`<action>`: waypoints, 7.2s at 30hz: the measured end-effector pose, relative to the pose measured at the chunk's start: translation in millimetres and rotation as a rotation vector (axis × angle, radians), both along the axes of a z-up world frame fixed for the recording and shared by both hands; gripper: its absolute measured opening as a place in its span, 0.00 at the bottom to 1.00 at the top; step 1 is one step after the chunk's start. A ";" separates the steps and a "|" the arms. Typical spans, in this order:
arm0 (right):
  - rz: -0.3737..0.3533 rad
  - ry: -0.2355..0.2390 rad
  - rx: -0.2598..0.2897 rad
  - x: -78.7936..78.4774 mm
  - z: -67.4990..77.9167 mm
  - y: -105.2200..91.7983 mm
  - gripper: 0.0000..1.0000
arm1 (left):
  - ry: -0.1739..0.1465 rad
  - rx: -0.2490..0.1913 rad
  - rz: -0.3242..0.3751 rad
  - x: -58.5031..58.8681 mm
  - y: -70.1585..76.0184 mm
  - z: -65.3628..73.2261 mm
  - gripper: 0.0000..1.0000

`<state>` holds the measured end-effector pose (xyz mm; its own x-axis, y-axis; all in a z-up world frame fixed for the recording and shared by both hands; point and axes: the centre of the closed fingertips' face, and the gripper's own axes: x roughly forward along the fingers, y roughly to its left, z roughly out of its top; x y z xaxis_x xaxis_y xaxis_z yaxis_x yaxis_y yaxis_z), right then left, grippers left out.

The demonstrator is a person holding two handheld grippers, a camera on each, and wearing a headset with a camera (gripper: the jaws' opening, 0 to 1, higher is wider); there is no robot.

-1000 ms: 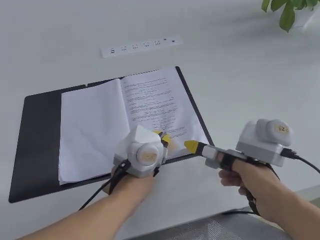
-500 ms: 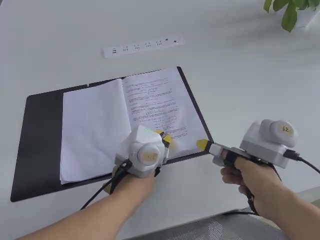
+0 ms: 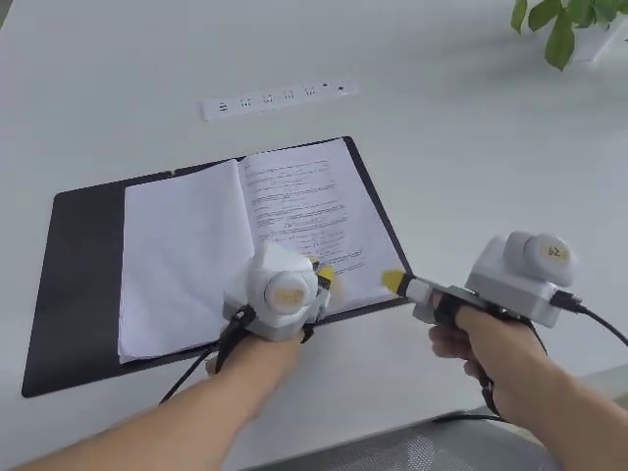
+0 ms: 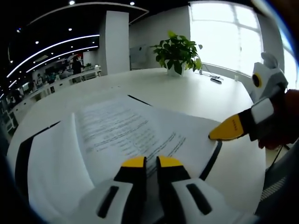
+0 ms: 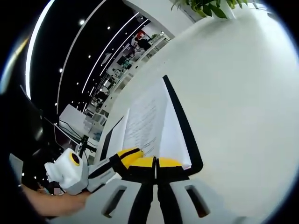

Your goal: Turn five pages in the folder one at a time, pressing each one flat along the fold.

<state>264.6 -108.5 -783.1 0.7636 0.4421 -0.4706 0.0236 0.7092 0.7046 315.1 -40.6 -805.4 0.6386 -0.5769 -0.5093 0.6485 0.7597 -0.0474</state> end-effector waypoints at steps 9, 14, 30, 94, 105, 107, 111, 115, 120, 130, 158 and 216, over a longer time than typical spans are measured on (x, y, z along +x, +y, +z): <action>0.040 -0.102 0.019 1.6 40.8 25.0 0.00 | 0.034 0.008 0.032 -7.9 38.1 14.8 0.17; 0.066 -0.165 0.032 5.3 61.6 38.1 0.00 | 0.002 0.001 0.045 -14.6 63.9 33.3 0.17; 0.179 -0.289 0.098 -1.2 112.0 119.2 0.00 | -0.078 -0.061 0.135 -31.4 146.5 84.6 0.17; 0.566 -0.010 -0.122 3.3 -29.0 301.5 0.00 | -0.015 -0.104 0.400 -85.7 302.6 62.5 0.16; 0.612 -0.029 -0.047 -12.7 -13.7 307.1 0.07 | -0.004 -0.096 0.368 -72.0 287.0 58.2 0.16; 0.614 -0.045 -0.034 -14.4 -8.5 304.4 0.08 | -0.002 -0.093 0.356 -68.1 282.3 57.2 0.16; 0.586 -0.060 -0.003 -13.3 2.3 288.1 0.08 | 0.004 -0.072 0.306 -59.3 268.9 52.5 0.15; 0.528 -0.066 0.000 -3.7 6.3 261.3 0.07 | 0.016 -0.042 0.248 -51.0 251.9 42.9 0.15; 0.465 -0.056 0.003 7.4 4.9 232.6 0.07 | 0.040 -0.006 0.219 -40.4 233.3 24.1 0.14; 0.363 -0.031 0.024 28.9 -1.9 187.2 0.06 | 0.084 0.086 0.266 -35.8 234.6 -6.9 0.12; 0.252 0.053 0.155 122.7 -18.8 164.7 0.00 | 0.038 0.119 0.282 -39.2 240.3 -13.4 0.11; -0.078 0.048 0.349 276.6 -23.4 156.5 0.00 | 0.010 0.101 0.301 -40.1 238.8 -13.6 0.11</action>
